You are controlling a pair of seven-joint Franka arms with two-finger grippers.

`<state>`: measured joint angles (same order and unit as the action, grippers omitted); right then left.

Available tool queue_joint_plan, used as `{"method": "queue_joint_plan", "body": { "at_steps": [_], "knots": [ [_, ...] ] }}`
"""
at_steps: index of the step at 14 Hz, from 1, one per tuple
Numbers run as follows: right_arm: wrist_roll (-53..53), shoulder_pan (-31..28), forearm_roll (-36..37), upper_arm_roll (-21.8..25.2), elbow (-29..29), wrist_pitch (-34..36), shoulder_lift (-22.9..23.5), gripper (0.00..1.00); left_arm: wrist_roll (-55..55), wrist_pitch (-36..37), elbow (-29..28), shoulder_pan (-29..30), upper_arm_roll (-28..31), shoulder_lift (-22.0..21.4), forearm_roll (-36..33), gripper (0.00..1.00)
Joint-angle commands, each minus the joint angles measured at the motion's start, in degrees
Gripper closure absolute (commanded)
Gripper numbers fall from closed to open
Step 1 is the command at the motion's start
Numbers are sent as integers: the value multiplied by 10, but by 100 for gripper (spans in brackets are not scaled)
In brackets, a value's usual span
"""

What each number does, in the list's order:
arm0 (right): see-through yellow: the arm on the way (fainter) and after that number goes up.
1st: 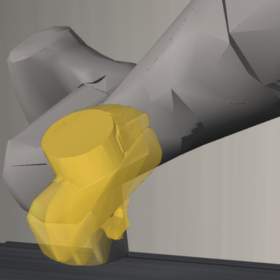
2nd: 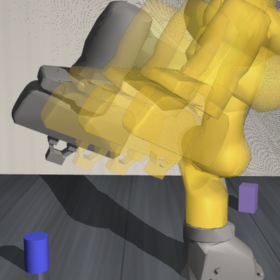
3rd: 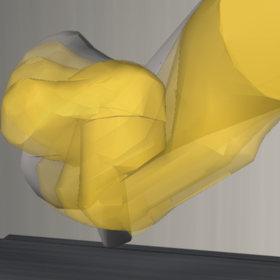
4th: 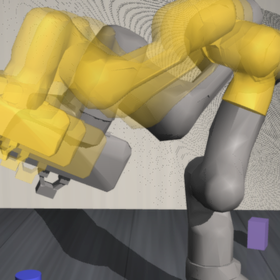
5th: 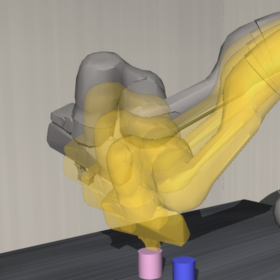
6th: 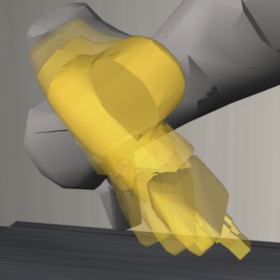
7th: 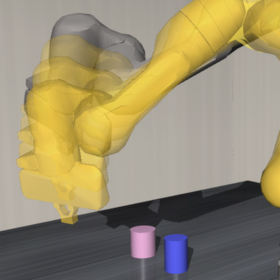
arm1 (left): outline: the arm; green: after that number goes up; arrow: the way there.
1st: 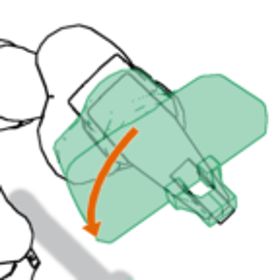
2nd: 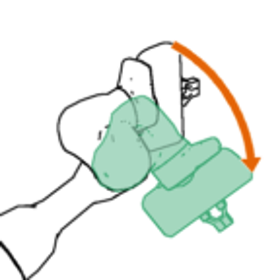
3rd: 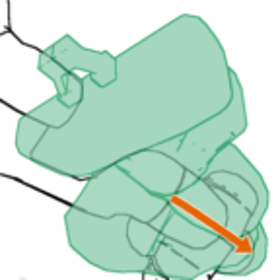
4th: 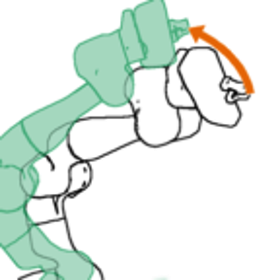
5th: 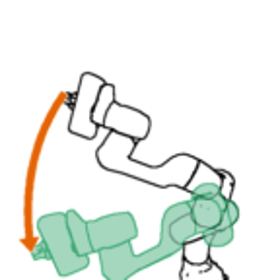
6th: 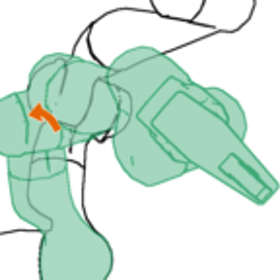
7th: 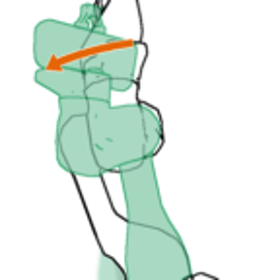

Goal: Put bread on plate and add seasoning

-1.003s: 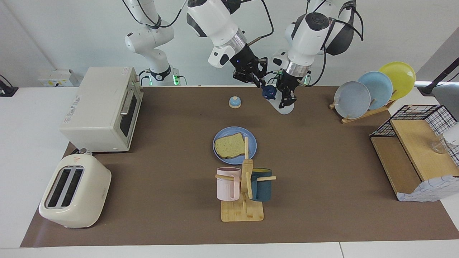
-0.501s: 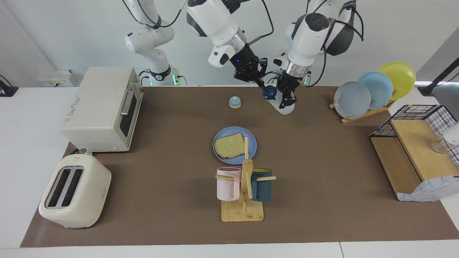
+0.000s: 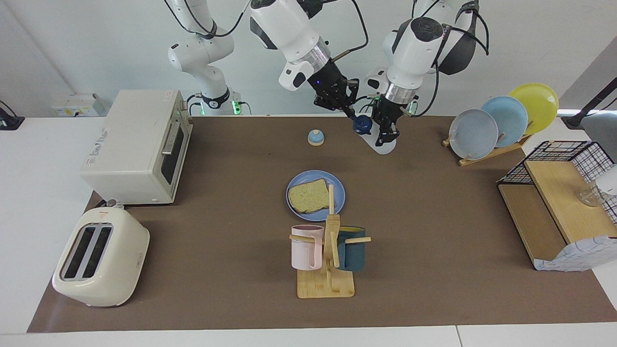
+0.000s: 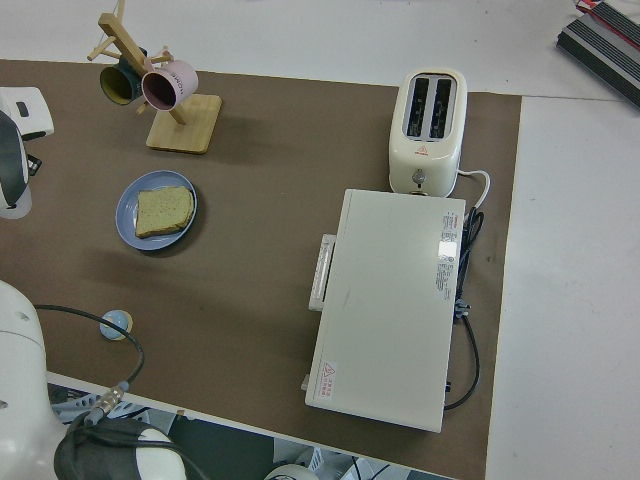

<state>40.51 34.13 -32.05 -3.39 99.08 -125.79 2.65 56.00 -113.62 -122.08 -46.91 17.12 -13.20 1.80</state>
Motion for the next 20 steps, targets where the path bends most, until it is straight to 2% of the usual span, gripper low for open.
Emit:
{"method": "queue_joint_plan", "body": {
  "at_steps": [1, 6, 7, 8, 11, 13, 15, 17, 20],
  "knots": [
    [-2, -27, -29, 1, 0, -15, -4, 100, 0, 1, -18, -2, -1, -20, -9, 100],
    [-14, -36, -25, 3, 11, -13, -8, 100, 0, 2, -18, -2, -1, -20, -9, 100],
    [-27, -36, -21, 4, 22, -11, -11, 8, 0, 2, -18, -2, -1, -20, -9, 100],
    [-32, -41, -16, 5, 28, -3, -16, 0, -2, 2, -18, -2, -1, -20, -9, 100],
    [-49, -99, 62, 4, 39, 56, -24, 0, -5, 2, -11, -2, 0, -13, -10, 100],
    [-119, -143, 106, 5, 37, 75, -24, 0, -33, 2, -4, -2, -2, -10, -56, 100],
    [-206, -215, 117, 5, 32, 133, -23, 0, -59, 8, -2, -3, -12, -9, -97, 100],
    [-264, -277, 180, 4, -1, 210, -18, 0, -81, 35, 24, -3, -23, 13, -133, 100],
    [-292, -304, 270, 5, -69, 330, -16, 0, -108, 69, 76, -4, -31, 69, -157, 100]
  ]
}}
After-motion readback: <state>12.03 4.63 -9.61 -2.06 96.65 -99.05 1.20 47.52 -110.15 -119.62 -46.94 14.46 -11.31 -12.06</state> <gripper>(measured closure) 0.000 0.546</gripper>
